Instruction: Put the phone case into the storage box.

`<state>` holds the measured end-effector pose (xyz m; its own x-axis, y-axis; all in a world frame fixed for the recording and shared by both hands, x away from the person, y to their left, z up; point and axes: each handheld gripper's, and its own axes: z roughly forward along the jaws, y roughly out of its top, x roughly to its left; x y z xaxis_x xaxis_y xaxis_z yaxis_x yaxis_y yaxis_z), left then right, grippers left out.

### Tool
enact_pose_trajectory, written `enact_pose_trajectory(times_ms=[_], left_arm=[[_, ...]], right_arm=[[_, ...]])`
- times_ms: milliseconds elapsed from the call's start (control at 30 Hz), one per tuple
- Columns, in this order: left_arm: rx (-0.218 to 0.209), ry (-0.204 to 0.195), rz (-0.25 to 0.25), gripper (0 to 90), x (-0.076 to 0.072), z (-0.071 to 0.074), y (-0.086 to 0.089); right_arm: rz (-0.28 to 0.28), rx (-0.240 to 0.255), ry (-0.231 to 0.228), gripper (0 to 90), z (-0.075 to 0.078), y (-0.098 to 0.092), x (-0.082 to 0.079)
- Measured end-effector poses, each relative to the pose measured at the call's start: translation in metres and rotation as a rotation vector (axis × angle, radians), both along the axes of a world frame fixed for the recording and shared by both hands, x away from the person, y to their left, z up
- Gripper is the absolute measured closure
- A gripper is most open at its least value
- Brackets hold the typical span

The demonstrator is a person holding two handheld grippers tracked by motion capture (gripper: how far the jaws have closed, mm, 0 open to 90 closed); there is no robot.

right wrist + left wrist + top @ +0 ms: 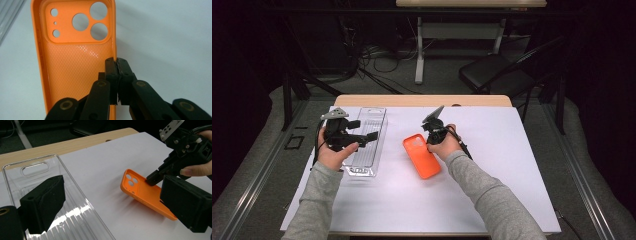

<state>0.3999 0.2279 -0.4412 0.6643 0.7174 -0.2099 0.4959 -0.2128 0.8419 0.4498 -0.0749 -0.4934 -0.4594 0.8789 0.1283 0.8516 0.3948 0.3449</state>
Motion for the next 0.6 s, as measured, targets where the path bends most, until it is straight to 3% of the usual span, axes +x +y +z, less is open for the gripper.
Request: enact_pose_trajectory(times_ms=[600], left_arm=[[0.020, 0.002, -0.017, 6.9, -0.002, -0.002, -0.010]], right_arm=[[-0.046, 0.078, -0.108, 88.7, 0.016, -0.019, -0.008]])
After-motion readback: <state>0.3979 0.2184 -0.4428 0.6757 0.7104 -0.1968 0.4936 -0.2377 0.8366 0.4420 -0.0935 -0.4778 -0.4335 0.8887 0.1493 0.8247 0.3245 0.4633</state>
